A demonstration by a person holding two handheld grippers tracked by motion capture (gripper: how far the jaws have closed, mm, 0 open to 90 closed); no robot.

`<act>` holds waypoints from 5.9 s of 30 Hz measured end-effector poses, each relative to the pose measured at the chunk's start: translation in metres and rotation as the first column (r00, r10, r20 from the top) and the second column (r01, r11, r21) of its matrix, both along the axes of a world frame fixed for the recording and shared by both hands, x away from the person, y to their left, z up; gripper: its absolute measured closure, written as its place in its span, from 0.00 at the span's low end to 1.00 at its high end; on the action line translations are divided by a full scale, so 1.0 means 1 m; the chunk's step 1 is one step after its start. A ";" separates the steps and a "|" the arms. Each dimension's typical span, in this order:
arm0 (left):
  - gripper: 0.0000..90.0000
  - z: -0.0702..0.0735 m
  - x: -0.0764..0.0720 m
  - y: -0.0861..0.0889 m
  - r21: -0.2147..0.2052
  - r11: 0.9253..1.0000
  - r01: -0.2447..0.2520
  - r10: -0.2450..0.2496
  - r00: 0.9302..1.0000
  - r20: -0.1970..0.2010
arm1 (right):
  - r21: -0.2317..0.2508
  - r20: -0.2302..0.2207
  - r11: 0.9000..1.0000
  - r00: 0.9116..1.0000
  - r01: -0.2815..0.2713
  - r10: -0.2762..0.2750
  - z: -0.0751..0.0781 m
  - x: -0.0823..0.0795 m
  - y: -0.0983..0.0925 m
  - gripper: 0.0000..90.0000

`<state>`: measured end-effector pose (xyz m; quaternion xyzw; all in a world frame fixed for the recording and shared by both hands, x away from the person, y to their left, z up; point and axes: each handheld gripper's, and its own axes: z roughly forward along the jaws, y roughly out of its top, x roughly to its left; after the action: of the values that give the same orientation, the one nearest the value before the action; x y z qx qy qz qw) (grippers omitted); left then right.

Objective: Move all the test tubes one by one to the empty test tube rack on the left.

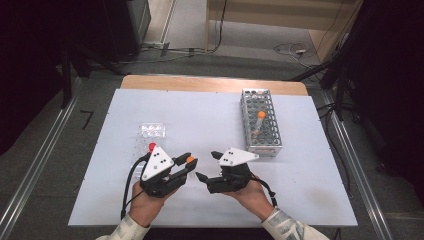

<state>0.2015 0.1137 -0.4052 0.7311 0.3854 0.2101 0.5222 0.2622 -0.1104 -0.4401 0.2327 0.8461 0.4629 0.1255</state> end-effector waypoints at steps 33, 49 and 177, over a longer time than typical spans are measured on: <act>0.78 0.036 -0.031 0.104 -0.006 0.970 -0.242 0.242 0.970 0.003 | 0.028 -0.006 0.993 0.993 0.115 -0.115 0.004 0.014 -0.035 0.23; 0.78 0.023 0.013 0.116 0.007 0.924 -0.383 0.382 0.923 0.046 | 0.030 -0.010 0.992 0.992 0.123 -0.123 0.004 0.017 -0.033 0.23; 0.47 -0.007 0.000 -0.004 0.016 1.000 -0.015 0.015 1.000 -0.024 | -0.029 0.024 0.999 0.999 -0.031 0.031 0.008 -0.012 0.019 0.80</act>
<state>0.2020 0.1092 -0.4122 0.7349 0.3955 0.2082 0.5100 0.2502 -0.0914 -0.4322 0.2121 0.8545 0.4554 0.1319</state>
